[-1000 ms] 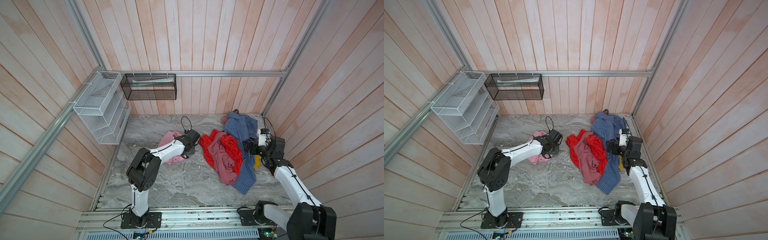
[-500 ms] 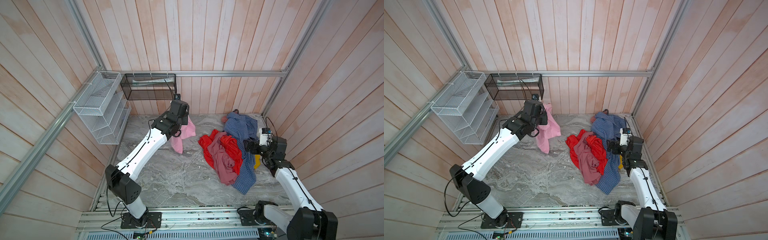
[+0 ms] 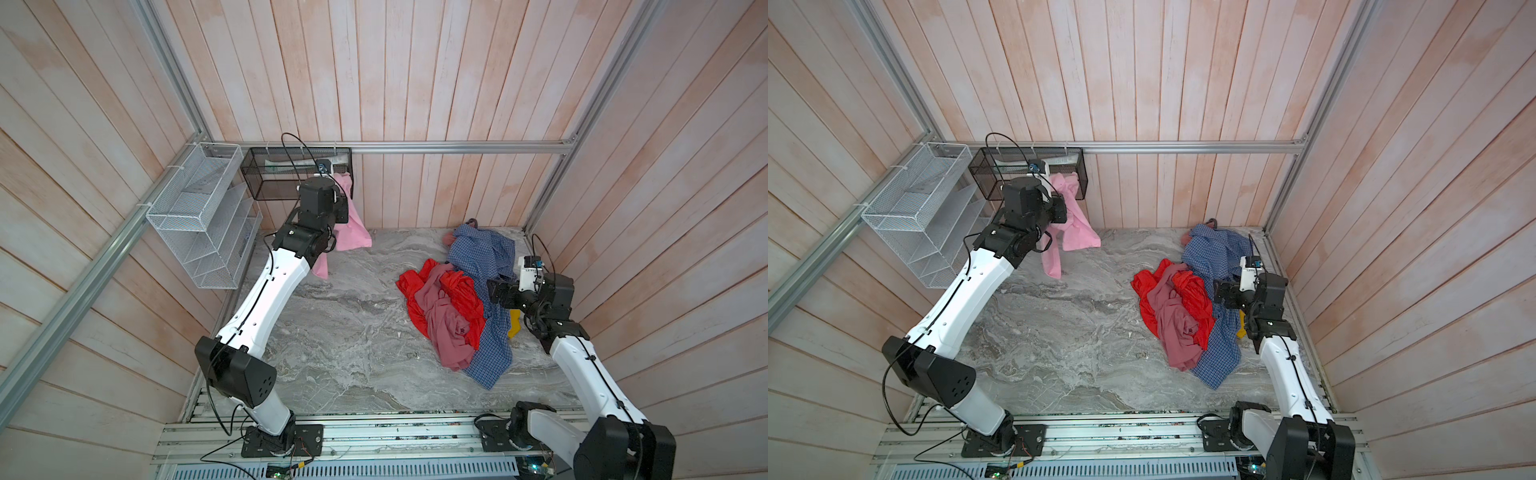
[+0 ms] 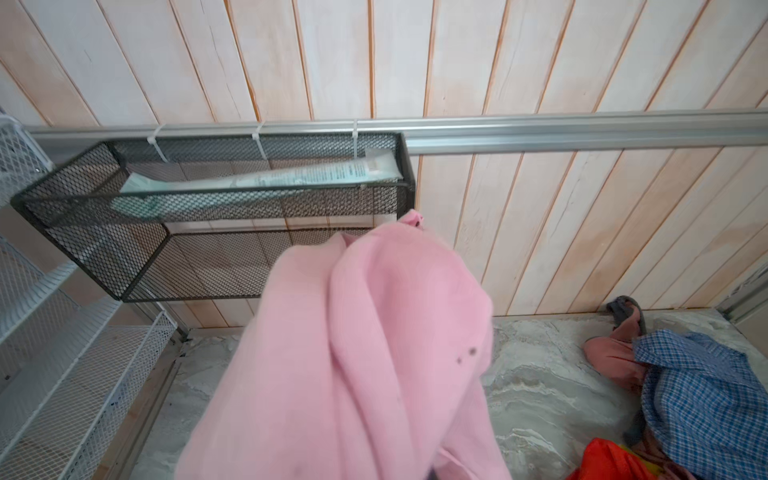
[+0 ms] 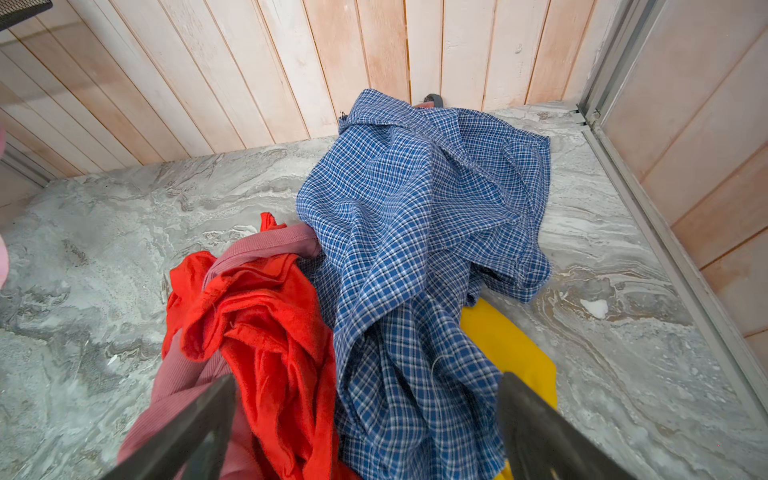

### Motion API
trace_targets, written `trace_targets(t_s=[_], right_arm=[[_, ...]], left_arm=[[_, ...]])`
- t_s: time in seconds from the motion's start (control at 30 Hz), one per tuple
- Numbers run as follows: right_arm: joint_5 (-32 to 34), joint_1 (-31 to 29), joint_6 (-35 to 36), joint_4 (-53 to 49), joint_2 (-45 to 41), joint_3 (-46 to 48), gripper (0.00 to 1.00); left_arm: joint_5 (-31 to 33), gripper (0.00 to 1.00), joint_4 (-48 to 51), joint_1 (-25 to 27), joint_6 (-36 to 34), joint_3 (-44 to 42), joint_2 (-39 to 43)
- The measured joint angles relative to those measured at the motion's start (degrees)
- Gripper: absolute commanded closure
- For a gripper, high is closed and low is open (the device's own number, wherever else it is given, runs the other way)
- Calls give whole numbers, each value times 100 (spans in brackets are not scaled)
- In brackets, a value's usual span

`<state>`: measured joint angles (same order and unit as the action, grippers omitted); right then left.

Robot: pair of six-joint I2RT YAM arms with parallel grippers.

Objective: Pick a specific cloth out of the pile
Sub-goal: 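Lift the pink shirt with the left gripper toward the far wall baskets, then lower the pink shirt onto the table near the far wall with left gripper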

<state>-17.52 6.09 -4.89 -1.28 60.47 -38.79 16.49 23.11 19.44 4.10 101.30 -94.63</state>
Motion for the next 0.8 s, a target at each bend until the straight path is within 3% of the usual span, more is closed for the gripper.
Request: trace_targets(t_s=[0.37,0.53,0.8], right_arm=[[59,0,-20,-4,-92,0,2],[61,0,-66,-9,-127,0,2],[83,-4,-92,-9,-151,0,2]], left_arm=[[-1027,100,-1532,-647,439,-938,-103],[-1104,100,-2293,-726,632,-1375,-105],[-892,100,-2306,-826,756,-2260,-160]])
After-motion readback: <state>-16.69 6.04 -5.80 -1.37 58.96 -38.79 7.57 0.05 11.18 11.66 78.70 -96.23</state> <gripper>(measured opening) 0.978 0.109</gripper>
